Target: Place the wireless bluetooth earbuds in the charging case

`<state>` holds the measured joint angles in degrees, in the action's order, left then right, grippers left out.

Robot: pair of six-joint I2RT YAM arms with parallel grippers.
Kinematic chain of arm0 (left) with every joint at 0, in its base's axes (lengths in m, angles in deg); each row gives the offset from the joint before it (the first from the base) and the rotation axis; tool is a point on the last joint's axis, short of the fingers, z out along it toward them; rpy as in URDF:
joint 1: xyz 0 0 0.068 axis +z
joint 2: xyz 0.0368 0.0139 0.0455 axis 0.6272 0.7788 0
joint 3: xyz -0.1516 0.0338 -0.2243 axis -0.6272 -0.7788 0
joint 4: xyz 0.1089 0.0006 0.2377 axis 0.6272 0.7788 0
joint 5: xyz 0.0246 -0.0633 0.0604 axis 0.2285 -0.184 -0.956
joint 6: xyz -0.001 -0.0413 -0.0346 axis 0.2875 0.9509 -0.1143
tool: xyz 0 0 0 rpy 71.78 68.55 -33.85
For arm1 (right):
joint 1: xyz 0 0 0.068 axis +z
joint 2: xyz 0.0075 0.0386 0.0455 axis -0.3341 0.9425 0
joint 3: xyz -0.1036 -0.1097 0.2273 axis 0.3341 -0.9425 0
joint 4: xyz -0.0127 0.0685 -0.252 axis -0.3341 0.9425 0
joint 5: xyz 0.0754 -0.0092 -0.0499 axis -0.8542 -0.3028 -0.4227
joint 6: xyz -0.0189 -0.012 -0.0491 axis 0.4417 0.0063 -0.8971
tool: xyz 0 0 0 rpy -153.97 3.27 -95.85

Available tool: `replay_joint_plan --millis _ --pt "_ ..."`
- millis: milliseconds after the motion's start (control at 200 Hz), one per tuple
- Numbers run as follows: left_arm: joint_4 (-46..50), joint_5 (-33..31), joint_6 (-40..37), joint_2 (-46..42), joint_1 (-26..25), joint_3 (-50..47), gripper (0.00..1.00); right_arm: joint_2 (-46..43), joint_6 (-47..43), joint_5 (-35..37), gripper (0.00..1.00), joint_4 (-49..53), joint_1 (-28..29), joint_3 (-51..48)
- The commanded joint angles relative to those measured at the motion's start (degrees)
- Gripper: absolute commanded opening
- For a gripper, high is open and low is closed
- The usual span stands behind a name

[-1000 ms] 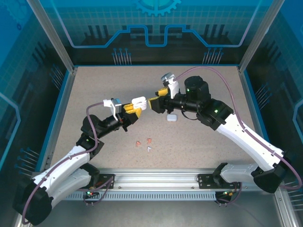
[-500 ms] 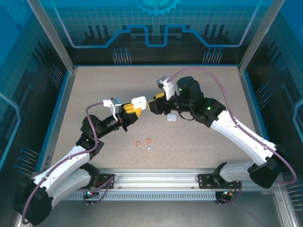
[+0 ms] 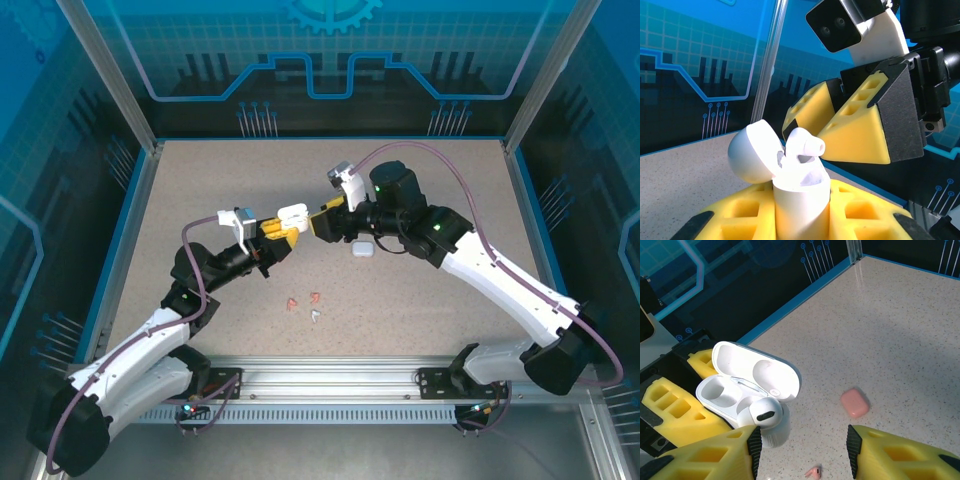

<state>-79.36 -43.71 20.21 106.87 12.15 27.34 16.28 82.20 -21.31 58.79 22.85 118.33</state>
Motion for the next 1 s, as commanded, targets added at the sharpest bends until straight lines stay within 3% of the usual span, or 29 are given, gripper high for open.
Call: replay_joint_plan --millis 0,605,996 --pt "-2.2 0.2 -0.6 -0.5 -0.4 -0.3 0.00 1.0 -0.1 -0.9 0.51 0.0 0.5 2.1" --pt "-2.1 0.0 -0.8 -1.1 -0.5 -0.8 0.00 -1.0 0.0 -4.9 0.57 -1.2 0.4 2.2" --pt "-0.2 -3.3 -2.9 -4.9 -0.5 -1.2 0.00 -6.0 2.9 5.1 0.55 5.5 -0.7 -3.1"
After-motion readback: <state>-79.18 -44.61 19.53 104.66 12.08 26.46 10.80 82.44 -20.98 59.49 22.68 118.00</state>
